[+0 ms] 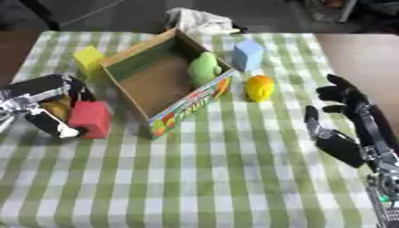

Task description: Pick up objects on the table and place them in the box.

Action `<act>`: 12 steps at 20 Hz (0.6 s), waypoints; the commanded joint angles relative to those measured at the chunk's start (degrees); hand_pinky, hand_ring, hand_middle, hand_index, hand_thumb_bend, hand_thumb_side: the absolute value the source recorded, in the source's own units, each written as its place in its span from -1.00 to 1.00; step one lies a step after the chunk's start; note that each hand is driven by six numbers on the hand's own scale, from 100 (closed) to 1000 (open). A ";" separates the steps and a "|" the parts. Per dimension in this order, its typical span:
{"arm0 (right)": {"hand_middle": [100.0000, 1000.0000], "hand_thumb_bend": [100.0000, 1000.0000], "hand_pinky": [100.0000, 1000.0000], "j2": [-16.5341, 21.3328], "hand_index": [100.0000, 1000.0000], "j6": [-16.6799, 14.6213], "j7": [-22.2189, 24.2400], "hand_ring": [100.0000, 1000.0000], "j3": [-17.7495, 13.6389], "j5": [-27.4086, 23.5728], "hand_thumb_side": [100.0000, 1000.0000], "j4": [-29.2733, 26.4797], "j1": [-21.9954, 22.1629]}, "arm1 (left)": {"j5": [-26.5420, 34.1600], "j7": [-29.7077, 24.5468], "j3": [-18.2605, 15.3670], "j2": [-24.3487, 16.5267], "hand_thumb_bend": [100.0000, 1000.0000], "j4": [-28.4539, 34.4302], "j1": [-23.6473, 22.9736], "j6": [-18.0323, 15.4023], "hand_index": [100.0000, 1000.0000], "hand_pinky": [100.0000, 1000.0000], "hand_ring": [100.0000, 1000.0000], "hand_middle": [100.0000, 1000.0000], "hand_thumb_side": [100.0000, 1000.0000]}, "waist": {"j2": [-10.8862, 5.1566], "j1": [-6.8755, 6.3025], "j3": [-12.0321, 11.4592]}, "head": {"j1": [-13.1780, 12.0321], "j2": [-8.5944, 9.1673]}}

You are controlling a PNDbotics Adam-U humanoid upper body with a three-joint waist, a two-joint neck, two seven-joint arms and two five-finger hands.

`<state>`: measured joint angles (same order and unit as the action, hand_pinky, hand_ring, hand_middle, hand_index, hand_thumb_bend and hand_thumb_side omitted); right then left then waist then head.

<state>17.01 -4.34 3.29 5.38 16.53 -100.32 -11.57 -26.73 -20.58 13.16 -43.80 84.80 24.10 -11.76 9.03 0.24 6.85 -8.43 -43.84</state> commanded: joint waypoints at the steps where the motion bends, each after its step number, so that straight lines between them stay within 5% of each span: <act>1: 0.46 -0.84 0.39 1.09 0.91 -0.12 0.08 0.57 -0.15 -0.24 -0.66 -0.59 -0.49 | 4.11 0.88 -3.33 -2.07 -0.28 3.58 3.15 2.35 0.05 0.25 -0.15 -0.24 -0.81 | -1.08 -0.14 -0.10 | 0.14 -0.28; 6: 0.46 -0.80 0.39 1.00 0.91 -0.12 0.40 0.57 0.16 -0.41 -0.66 -0.37 -0.34 | 5.24 0.94 -3.07 -1.13 -0.24 -0.19 12.72 4.62 0.10 0.28 -0.10 -0.19 -0.78 | -1.40 -0.22 0.20 | -0.11 -0.28; 12: 0.47 -0.84 0.39 0.63 0.91 -0.27 0.95 0.57 0.85 -1.03 -0.64 -0.21 -0.68 | -2.01 0.88 0.72 7.34 -0.19 -12.44 23.41 1.26 0.14 0.32 -0.05 -0.14 -0.74 | -1.27 -0.01 1.87 | -0.40 -0.28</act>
<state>16.97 -4.48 4.02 6.21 15.92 -99.95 -11.59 -27.34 -19.78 13.59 -36.96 73.90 46.10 -9.70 8.47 0.20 8.87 -8.57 -43.84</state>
